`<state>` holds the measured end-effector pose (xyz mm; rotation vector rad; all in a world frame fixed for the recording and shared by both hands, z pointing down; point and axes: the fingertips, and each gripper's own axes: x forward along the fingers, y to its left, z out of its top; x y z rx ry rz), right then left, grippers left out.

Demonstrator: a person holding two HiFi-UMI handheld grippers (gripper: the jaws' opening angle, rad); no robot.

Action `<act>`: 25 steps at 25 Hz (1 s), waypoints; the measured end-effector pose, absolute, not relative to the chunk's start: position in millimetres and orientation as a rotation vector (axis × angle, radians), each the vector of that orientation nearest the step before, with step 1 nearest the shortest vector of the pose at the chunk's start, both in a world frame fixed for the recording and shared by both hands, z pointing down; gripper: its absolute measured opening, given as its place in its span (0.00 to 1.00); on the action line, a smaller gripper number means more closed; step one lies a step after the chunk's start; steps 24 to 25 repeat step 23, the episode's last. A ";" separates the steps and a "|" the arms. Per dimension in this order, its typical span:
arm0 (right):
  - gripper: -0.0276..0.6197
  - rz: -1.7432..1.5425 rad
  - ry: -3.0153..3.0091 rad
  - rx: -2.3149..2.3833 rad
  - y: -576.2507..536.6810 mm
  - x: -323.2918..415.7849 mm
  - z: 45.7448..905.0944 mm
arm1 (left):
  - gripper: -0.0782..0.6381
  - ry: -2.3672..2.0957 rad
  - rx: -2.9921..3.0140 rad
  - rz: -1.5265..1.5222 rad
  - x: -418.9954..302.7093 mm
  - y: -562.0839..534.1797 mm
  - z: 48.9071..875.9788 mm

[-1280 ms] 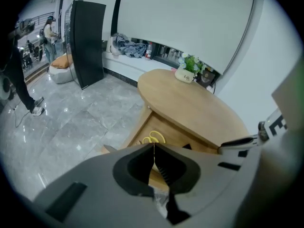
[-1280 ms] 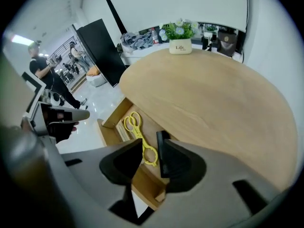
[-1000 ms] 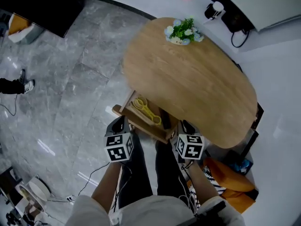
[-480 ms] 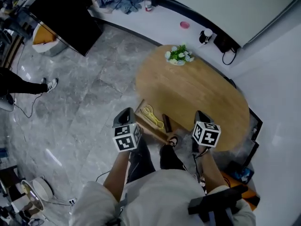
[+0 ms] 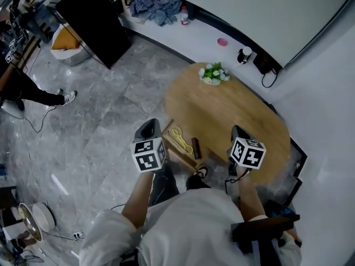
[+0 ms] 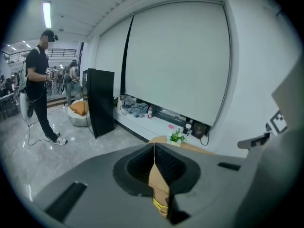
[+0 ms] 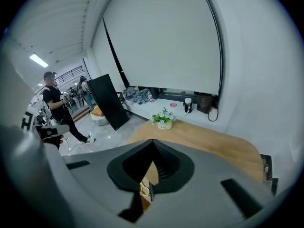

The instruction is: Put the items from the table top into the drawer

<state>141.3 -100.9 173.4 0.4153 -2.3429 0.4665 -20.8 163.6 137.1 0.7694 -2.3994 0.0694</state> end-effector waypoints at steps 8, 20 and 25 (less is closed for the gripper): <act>0.03 0.425 -2.370 0.442 -105.6 149.3 158.1 | 0.12 -2.410 0.773 0.063 -15.9 167.2 129.0; 0.03 0.449 -2.391 0.452 -109.4 144.4 149.8 | 0.12 -2.414 0.813 0.088 -18.5 151.8 120.8; 0.03 0.445 -2.388 0.450 -109.9 140.9 149.4 | 0.12 -2.409 0.818 0.093 -21.0 149.3 120.4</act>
